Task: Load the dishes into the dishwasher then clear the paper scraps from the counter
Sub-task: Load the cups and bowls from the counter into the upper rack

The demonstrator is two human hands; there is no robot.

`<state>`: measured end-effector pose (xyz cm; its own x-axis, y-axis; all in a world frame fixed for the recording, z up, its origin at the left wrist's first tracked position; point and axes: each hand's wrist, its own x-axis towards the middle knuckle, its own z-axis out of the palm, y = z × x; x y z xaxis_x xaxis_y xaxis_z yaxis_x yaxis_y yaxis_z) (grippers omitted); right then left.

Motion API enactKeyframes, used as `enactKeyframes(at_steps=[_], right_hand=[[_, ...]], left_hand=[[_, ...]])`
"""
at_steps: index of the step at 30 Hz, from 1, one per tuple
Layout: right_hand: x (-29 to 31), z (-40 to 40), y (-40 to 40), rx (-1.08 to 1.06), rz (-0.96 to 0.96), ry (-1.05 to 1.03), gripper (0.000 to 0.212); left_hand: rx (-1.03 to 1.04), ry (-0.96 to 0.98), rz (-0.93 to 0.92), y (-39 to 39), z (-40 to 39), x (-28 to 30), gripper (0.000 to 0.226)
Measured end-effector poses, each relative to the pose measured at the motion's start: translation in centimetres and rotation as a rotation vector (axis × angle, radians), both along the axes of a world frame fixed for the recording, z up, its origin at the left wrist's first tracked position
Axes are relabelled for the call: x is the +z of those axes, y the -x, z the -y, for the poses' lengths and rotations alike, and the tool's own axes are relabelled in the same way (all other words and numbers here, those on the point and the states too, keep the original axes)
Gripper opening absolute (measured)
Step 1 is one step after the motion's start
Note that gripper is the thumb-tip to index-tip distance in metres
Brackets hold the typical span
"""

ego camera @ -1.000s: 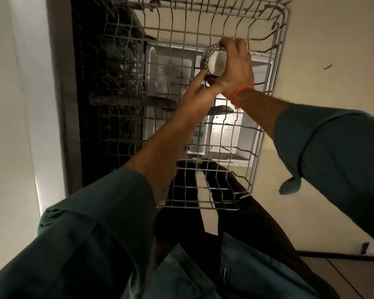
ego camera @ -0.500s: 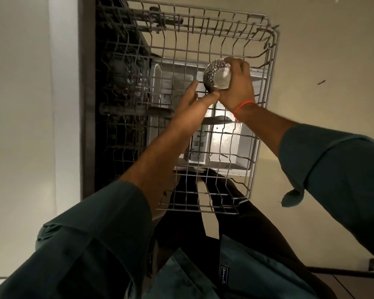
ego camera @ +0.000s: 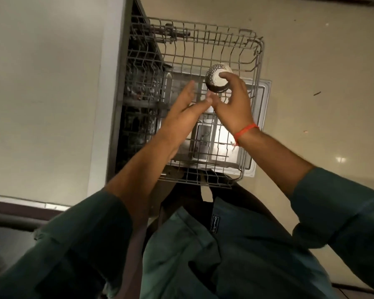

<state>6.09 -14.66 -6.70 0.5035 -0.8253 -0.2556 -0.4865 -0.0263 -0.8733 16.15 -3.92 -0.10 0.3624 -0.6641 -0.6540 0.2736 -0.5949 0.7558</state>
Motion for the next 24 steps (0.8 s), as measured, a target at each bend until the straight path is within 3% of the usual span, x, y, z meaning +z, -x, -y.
enactKeyframes(at_steps=[11, 16, 24], right_hand=[[9.5, -4.2, 2.1, 0.041, 0.198, -0.120, 0.044], [13.4, -7.6, 1.4, 0.154, 0.250, -0.125, 0.037], [18.0, -18.2, -2.2, 0.371, 0.259, -0.131, 0.047]], left_hand=[[0.178, 0.181, 0.106, 2.7, -7.3, 9.3, 0.070], [0.274, 0.262, 0.121, 3.5, -11.4, 11.7, 0.078], [0.588, 0.392, 0.083, 2.5, -22.7, 13.9, 0.059]])
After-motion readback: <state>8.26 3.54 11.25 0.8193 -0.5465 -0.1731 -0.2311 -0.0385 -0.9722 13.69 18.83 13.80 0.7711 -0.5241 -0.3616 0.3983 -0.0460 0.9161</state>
